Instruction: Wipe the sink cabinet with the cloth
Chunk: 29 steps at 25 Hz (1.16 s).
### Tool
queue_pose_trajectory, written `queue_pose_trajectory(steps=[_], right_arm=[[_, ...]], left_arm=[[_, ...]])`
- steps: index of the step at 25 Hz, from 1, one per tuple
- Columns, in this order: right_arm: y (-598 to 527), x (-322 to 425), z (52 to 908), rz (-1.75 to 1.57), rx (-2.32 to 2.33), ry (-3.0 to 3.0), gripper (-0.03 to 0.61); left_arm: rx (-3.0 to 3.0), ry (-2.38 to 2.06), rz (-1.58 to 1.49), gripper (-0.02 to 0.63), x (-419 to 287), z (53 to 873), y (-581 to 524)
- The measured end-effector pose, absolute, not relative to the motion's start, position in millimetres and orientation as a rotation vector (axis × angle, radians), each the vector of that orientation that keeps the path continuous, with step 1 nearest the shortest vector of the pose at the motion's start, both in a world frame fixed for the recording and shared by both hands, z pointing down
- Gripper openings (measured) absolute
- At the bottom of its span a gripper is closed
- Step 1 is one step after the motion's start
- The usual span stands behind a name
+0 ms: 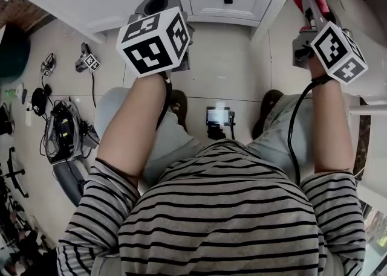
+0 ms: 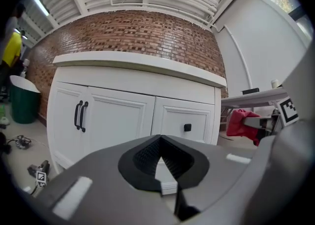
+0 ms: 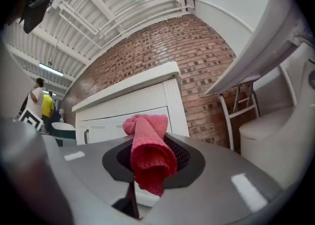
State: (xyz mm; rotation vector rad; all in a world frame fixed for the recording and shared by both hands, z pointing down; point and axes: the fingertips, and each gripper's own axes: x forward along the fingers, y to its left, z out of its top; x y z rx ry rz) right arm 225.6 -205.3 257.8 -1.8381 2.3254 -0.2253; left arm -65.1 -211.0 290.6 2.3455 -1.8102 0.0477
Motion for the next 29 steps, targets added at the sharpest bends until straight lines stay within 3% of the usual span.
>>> queue_pose_trajectory(steps=[8,29], right_arm=[[-158,187,289,-0.24,-1.851,2.362,0.086],[-155,191,310,-0.239,-1.941,2.382,0.087]], left_arm=[[2.346,-1.762,0.065,0.0,-49,303,-175],[2.331,-1.72,0.109,0.0,-51,320,-176]])
